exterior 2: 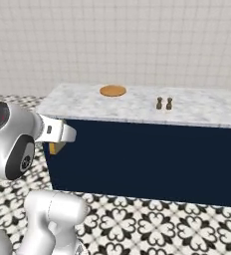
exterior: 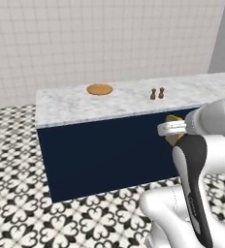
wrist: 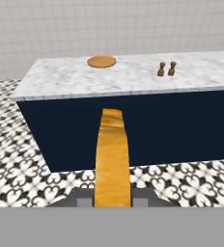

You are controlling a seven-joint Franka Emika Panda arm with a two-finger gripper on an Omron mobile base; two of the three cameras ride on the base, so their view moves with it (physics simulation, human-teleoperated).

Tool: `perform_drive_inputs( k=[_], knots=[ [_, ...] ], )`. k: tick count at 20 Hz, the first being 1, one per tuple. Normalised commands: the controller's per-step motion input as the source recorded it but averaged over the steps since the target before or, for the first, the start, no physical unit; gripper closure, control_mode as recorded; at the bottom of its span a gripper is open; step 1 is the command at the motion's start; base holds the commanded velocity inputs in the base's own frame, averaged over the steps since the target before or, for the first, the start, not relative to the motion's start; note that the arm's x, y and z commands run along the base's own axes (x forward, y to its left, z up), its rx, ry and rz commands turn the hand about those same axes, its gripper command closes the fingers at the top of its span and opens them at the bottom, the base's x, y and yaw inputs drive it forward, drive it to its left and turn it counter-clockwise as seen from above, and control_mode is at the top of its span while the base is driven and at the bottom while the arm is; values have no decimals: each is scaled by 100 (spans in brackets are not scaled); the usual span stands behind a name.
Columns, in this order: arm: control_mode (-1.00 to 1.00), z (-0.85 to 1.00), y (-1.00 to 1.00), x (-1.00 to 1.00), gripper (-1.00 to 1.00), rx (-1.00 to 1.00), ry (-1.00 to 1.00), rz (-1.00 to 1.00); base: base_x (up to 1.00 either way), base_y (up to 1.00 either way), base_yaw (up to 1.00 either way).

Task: Start the toaster. Once the lever pops up, take the bread to the plate on the dining counter.

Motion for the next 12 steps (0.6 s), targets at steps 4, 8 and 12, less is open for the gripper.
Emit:
perform_drive_inputs(
  k=[4, 8, 12],
  knots=[
    [100, 0, 0, 0, 100, 0, 0, 0, 100, 6, 0],
    [100, 0, 0, 0, 100, 0, 0, 0, 100, 11, 1],
    [100, 0, 0, 0, 100, 0, 0, 0, 100, 21, 2]
  ],
)
